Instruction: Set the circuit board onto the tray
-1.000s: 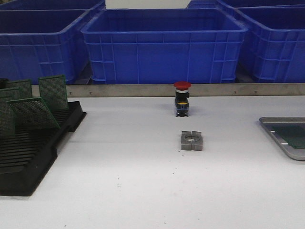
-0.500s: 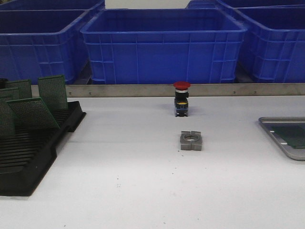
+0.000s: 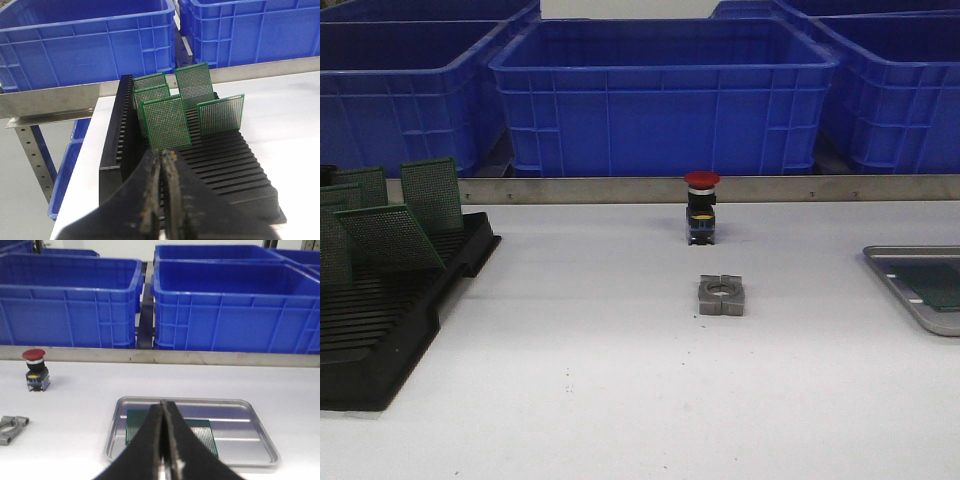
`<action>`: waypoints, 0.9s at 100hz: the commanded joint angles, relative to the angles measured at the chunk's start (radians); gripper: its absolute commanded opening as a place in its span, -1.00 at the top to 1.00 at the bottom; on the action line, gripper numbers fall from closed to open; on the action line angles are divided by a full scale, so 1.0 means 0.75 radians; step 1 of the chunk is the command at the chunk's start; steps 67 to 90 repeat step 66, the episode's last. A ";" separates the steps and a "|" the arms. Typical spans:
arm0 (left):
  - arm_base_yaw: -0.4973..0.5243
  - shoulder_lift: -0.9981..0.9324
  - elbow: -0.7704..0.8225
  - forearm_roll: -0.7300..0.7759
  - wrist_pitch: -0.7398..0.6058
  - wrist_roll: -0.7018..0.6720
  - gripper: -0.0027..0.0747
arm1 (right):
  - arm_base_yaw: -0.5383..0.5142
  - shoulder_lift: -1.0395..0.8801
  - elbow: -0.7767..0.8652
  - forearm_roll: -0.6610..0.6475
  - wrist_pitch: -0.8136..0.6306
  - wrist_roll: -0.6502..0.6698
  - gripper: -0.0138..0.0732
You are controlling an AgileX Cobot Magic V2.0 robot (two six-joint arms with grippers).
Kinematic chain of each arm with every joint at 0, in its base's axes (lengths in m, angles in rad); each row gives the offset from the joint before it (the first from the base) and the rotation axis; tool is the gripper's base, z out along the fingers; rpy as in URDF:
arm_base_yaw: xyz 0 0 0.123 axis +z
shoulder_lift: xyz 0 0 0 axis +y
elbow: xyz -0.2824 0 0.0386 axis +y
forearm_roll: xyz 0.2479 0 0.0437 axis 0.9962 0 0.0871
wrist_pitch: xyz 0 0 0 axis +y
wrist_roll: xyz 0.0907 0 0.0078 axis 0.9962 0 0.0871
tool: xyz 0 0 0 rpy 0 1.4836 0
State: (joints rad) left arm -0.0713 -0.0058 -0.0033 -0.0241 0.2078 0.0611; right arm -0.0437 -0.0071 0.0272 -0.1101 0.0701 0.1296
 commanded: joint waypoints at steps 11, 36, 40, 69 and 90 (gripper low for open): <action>0.002 -0.041 0.038 -0.009 -0.106 -0.003 0.97 | -0.009 -0.032 0.005 -0.034 -0.079 0.006 0.82; 0.002 -0.041 0.038 -0.009 -0.106 -0.003 0.97 | -0.009 -0.031 0.002 -0.034 -0.079 0.006 0.82; 0.002 -0.041 0.038 -0.009 -0.106 -0.003 0.97 | -0.009 -0.031 0.002 -0.034 -0.077 0.006 0.82; 0.002 -0.041 0.038 -0.009 -0.106 -0.003 0.97 | -0.009 -0.031 0.002 -0.034 -0.077 0.006 0.82; 0.002 -0.041 0.038 -0.009 -0.106 -0.003 0.97 | -0.009 -0.031 0.002 -0.034 -0.077 0.006 0.82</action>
